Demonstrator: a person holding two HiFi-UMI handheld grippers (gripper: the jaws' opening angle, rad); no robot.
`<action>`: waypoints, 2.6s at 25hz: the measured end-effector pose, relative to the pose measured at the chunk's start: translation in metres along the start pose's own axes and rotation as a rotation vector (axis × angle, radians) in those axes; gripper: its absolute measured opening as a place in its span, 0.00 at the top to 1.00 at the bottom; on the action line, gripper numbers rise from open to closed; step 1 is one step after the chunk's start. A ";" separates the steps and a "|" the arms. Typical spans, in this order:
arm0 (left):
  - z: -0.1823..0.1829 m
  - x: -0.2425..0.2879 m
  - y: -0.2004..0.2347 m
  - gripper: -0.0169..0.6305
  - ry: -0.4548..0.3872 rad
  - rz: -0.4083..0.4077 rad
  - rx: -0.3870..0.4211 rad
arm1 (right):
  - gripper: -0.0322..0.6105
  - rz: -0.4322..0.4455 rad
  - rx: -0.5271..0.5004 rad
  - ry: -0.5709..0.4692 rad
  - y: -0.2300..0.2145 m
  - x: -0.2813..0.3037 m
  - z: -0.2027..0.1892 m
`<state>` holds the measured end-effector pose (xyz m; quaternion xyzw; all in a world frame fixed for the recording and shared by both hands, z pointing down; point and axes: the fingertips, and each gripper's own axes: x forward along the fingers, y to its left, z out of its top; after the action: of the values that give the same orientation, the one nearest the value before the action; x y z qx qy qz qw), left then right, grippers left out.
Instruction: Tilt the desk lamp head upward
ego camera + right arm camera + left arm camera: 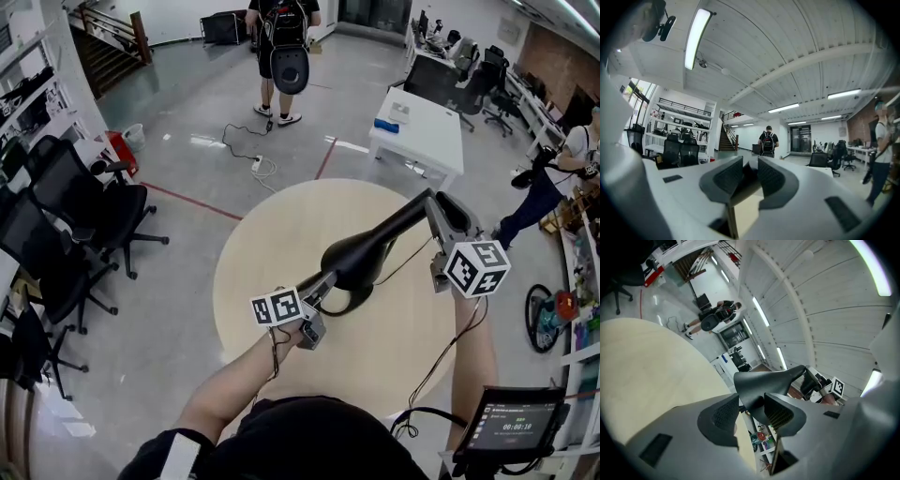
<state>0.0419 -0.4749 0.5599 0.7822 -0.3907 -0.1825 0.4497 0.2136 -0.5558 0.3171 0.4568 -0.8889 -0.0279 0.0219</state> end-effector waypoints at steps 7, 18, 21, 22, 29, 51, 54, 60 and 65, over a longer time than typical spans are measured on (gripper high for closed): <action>0.013 -0.014 -0.005 0.70 -0.013 0.016 0.086 | 0.79 -0.006 0.059 0.001 -0.006 0.000 -0.006; 0.040 -0.037 -0.018 0.72 -0.070 0.023 0.143 | 0.79 -0.024 0.157 -0.020 -0.014 -0.001 -0.016; 0.049 -0.042 -0.026 0.72 -0.092 0.022 0.170 | 0.79 -0.023 0.212 -0.036 -0.020 -0.003 -0.020; 0.051 -0.044 -0.030 0.72 -0.098 0.021 0.181 | 0.79 -0.024 0.226 -0.040 -0.022 -0.005 -0.022; 0.077 -0.059 -0.056 0.72 -0.172 -0.004 0.216 | 0.79 -0.033 0.291 -0.047 -0.029 -0.010 -0.031; 0.149 -0.069 -0.138 0.72 -0.284 -0.128 0.341 | 0.81 -0.053 0.488 -0.047 -0.042 -0.009 -0.064; 0.152 -0.066 -0.148 0.72 -0.289 -0.135 0.364 | 0.81 -0.051 0.508 -0.045 -0.046 -0.011 -0.068; 0.158 -0.062 -0.160 0.72 -0.299 -0.146 0.388 | 0.81 -0.040 0.506 -0.029 -0.048 -0.011 -0.072; 0.159 -0.060 -0.166 0.72 -0.291 -0.149 0.398 | 0.81 -0.043 0.523 0.030 -0.055 -0.015 -0.074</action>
<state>-0.0227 -0.4698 0.3319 0.8474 -0.4207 -0.2454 0.2113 0.2712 -0.5780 0.3871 0.4659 -0.8556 0.2091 -0.0844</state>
